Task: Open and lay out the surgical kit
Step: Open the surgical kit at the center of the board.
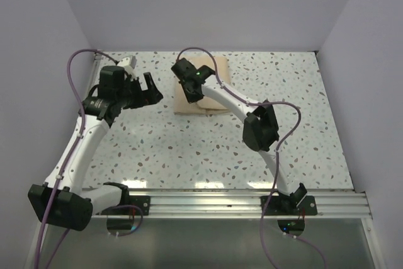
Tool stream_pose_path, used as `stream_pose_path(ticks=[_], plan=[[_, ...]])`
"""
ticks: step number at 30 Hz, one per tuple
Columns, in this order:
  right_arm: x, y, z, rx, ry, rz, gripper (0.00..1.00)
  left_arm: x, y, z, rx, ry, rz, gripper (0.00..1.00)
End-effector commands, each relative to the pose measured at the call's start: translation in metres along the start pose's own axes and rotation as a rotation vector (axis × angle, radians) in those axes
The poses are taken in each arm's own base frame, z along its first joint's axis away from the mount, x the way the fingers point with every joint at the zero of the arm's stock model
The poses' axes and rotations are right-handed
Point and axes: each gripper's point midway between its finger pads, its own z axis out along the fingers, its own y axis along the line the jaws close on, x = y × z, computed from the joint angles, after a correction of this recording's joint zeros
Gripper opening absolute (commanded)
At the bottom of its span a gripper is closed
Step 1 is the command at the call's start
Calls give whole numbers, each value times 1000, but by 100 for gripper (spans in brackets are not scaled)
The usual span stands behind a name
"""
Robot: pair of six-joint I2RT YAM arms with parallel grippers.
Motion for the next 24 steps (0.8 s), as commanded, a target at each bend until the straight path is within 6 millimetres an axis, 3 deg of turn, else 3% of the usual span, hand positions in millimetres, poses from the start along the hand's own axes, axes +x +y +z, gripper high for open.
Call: stream_pose_path(ticks=[1,2,4,5,7,9,10,11,13,14,16,19,20,22,24], plan=[[-41,-30,-68,12,-143,65,0,-40,-20,5,62,-91,65,100],[-45,-36,-72,17,-154,80,0,-51,-25,6,67,-111,73,100],[-51,-50,-84,42,-177,109,0,-54,-31,23,73,-92,96,100],[-51,-66,-82,80,-176,134,0,-64,-37,26,78,-105,107,100],[-50,-91,-92,130,-182,184,0,-58,-45,53,72,-52,141,100],[-38,-131,-84,197,-137,263,0,-51,-63,81,66,-4,194,100],[-37,-148,-93,213,-143,302,0,-47,-71,91,71,14,213,100],[-21,-175,-85,256,-101,350,0,-40,-85,109,77,42,242,100],[-13,-203,-96,292,-109,397,0,-31,-102,126,100,71,263,100],[7,-223,-89,333,-63,407,0,-23,-115,142,118,95,283,100],[16,-241,-91,372,-70,426,0,-12,-127,157,132,123,300,100],[52,-263,-87,440,-16,452,0,6,-144,184,129,164,338,100],[58,-269,-88,457,-9,465,0,24,-143,199,111,202,352,100],[74,-275,-83,481,30,471,0,34,-142,210,82,217,375,100],[85,-276,-76,490,74,465,1,57,-137,224,50,268,400,100]])
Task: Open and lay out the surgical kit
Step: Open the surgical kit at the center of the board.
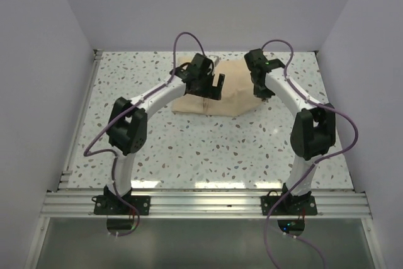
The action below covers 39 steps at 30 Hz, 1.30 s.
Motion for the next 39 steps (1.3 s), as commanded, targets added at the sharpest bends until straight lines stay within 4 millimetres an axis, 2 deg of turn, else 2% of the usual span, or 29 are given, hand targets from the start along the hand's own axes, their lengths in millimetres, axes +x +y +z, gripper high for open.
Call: stream_pose_path(ticks=[1,2,3,4,5,6,11,13,14,16,17,19,20,22,24,25,27,28,29,30,31,32,33,34,35,36,37,38,39], plan=[[2,-12,-3,33,-6,27,22,-4,7,12,-98,-6,55,100],[5,-12,-2,36,6,22,39,6,12,23,-137,23,66,100],[9,-13,2,44,25,15,76,16,18,25,-180,57,72,100],[10,-16,3,53,29,11,87,24,28,28,-245,86,74,100],[10,-17,4,60,28,13,90,22,33,30,-276,76,69,100],[9,-17,3,61,26,14,95,30,39,28,-309,107,72,100],[-3,-19,1,72,0,29,97,48,65,20,-450,163,72,100],[-12,-19,-1,76,-18,37,97,54,69,19,-464,172,72,94],[-15,-19,-1,79,-24,37,96,53,69,16,-465,168,74,78],[-24,-19,0,75,-35,52,97,54,72,15,-478,171,78,55],[-27,-19,3,73,-33,57,97,52,73,13,-484,171,83,33],[-40,-18,2,51,-45,83,97,43,73,7,-492,151,82,4],[-40,-15,10,49,-28,82,97,38,72,0,-496,142,80,0],[-54,-12,13,11,-31,114,97,16,65,-12,-482,84,73,0],[-59,-6,26,-14,-10,122,97,-5,59,-36,-470,28,61,0],[-71,-7,27,-35,-23,149,97,-23,59,-55,-463,-24,39,0],[-73,5,42,-91,11,161,97,-35,65,-76,-460,-57,8,0],[-84,5,43,-109,-1,186,97,-45,76,-96,-454,-90,-33,0],[-85,12,48,-142,13,191,97,-49,85,-108,-456,-110,-64,0],[-84,16,59,-146,31,190,97,-44,98,-113,-464,-102,-86,0],[-92,15,61,-159,20,204,96,-53,118,-139,-467,-149,-139,0],[-93,19,64,-176,28,206,96,-55,132,-149,-480,-176,-157,0],[-91,22,74,-177,44,206,96,-41,149,-150,-509,-152,-171,2],[-96,21,76,-184,38,218,96,-41,171,-171,-552,-186,-207,10],[-99,23,80,-194,35,226,96,-37,183,-176,-571,-191,-215,32],[-99,26,83,-212,42,229,96,-14,197,-172,-601,-143,-235,48],[-100,26,91,-216,47,238,96,-6,212,-181,-624,-146,-278,69],[-103,28,95,-228,40,247,96,6,219,-181,-634,-123,-301,99],[-103,31,98,-250,46,255,96,30,227,-175,-652,-69,-325,100]])
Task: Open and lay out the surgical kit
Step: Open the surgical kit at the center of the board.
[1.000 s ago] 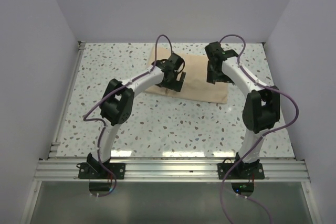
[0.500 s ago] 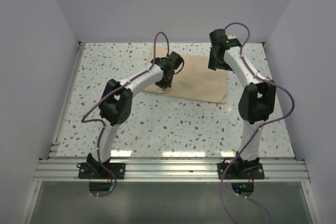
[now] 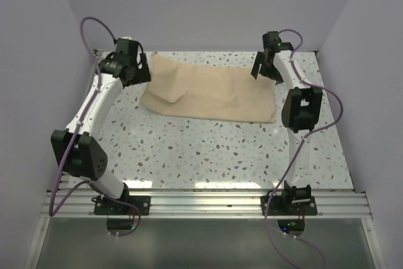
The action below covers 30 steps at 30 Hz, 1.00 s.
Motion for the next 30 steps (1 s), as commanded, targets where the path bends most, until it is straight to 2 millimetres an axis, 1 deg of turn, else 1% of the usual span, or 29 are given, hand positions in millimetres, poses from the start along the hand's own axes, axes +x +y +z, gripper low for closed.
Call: stream_pose_path(ticks=[1,2,3,4,5,6,7,8,9,10,11,12,13,16,17,19,20,21,22,26,29,30], plan=[[-19,14,2,-106,-24,44,96,49,18,17,-28,116,-26,100],[-24,16,4,-123,-36,59,95,56,20,19,-24,124,-36,100],[-24,17,7,-140,-31,65,95,75,23,23,-29,164,-33,100],[-25,16,13,-146,-28,76,94,79,20,19,-2,167,-58,100],[-30,17,15,-158,-43,87,93,82,17,20,18,163,-70,100],[-35,14,18,-160,-50,99,92,96,14,21,41,192,-69,100],[-38,15,19,-164,-61,104,92,98,13,20,53,196,-78,100],[-39,14,28,-159,-63,107,91,102,12,21,59,205,-79,100],[-43,13,30,-156,-70,111,91,107,11,21,65,219,-75,100],[-53,10,29,-156,-95,122,90,109,9,21,73,228,-70,100],[-54,8,38,-143,-98,124,89,112,10,22,70,237,-65,100],[-63,7,37,-145,-122,131,88,113,11,22,70,238,-61,100],[-65,4,42,-139,-124,141,87,112,12,20,70,233,-55,100],[-69,1,55,-136,-137,173,79,113,14,18,66,229,-44,100],[-72,4,57,-143,-152,178,74,115,15,18,64,233,-40,100],[-72,6,63,-146,-154,186,68,116,16,17,60,236,-37,100],[-73,7,66,-149,-157,189,64,117,17,18,59,240,-34,100],[-75,11,66,-166,-158,199,63,118,17,18,58,243,-33,100],[-73,12,71,-165,-152,200,61,118,17,19,57,242,-33,100],[-74,16,77,-179,-158,214,48,121,15,22,59,255,-37,100],[-72,17,81,-179,-154,213,43,124,13,25,62,266,-45,100],[-71,15,82,-175,-152,211,43,125,11,27,66,273,-46,100]])
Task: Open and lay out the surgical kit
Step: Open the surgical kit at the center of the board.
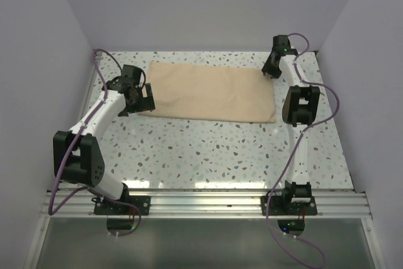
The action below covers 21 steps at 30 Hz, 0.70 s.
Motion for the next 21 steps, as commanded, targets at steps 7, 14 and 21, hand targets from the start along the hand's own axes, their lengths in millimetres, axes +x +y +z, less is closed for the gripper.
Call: stream_pose_path(ticks=[7,14,21], plan=[[-13,14,4,-51,-44,17,18,-6,-10,9,32,-7,-7,100],[-11,15,5,-53,-40,8,0,-12,-15,12,43,-1,4,100],[-22,32,-19,-145,-50,18,0,-17,-21,13,60,-6,8,100]])
